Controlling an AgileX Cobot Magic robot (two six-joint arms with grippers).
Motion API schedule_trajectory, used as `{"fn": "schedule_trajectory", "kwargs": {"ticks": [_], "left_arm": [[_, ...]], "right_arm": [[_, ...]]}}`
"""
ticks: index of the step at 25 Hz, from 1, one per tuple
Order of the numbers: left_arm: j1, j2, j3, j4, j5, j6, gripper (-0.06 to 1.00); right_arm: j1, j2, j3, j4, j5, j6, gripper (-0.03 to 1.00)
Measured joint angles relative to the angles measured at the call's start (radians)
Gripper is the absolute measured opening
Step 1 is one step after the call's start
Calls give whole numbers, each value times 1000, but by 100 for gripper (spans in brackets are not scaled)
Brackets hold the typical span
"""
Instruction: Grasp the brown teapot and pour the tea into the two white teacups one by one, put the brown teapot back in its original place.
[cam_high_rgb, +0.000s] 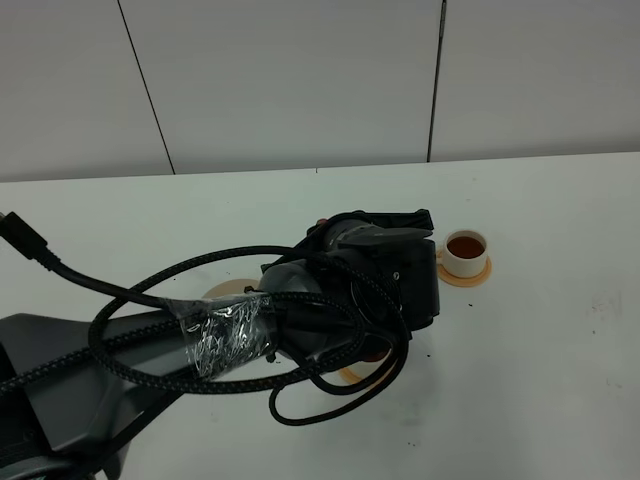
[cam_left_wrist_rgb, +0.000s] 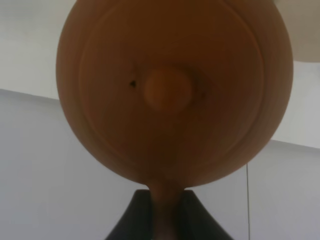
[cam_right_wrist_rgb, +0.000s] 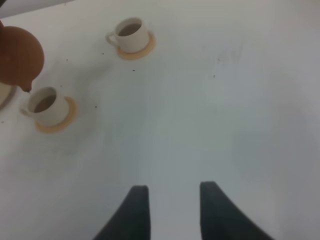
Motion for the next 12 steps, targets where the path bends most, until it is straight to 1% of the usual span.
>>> {"fn": "schedule_trajectory", "kwargs": {"ticks": [3,12], "left_arm": [[0,0,0,12,-11,10,17],[0,0,0,17,-16,17,17]], "right_arm": [[0,0,0,0,0,0,24],[0,0,0,0,0,0,24]]}}
